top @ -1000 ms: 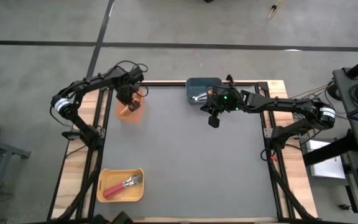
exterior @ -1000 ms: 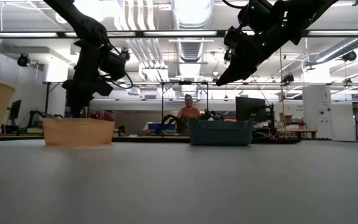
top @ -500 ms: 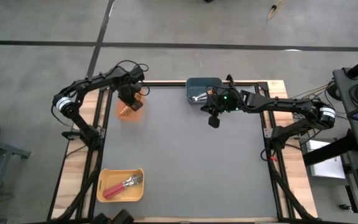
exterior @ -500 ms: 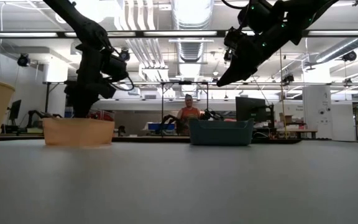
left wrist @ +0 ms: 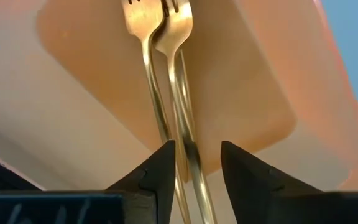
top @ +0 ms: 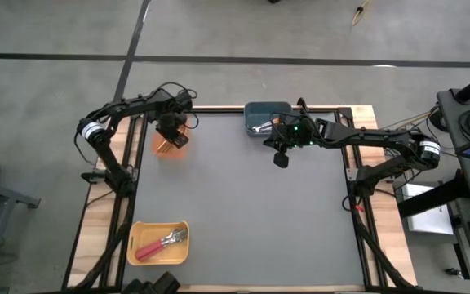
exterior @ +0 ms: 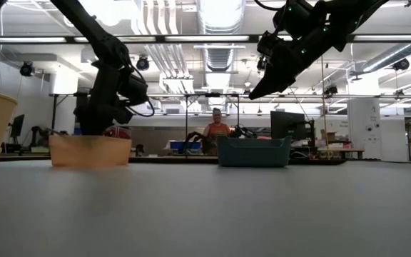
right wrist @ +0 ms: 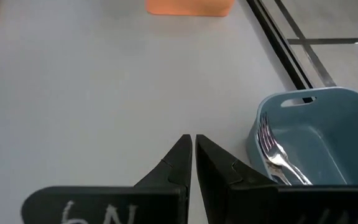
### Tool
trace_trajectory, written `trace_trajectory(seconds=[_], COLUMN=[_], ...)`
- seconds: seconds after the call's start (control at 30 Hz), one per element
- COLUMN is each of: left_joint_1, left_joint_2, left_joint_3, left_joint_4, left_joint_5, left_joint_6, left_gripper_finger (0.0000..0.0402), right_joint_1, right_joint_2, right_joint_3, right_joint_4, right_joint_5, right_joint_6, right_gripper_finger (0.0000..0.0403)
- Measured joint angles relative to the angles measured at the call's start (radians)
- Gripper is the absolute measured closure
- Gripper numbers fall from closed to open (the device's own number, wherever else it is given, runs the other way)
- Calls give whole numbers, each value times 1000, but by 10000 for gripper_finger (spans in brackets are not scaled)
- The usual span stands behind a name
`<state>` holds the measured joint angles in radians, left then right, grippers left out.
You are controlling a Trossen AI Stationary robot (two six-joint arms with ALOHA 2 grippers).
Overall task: Sort silverware by color (type)
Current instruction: Adjust the gold fork into the orange bin
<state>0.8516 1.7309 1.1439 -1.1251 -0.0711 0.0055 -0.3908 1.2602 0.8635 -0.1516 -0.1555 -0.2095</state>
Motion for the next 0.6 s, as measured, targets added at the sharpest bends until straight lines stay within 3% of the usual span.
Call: trace_trajectory(seconds=[0.6], left_joint_1=[0], left_joint_2=[3], left_joint_3=[0], left_joint_4=[5], left_joint_5=[0], left_joint_6=[-6], left_gripper_finger=[396], right_joint_1=[0], right_joint_2=[0], right_joint_3=[0], right_joint_4=[0], right_joint_5=[0], right_joint_6=[-1], right_gripper_finger=[390])
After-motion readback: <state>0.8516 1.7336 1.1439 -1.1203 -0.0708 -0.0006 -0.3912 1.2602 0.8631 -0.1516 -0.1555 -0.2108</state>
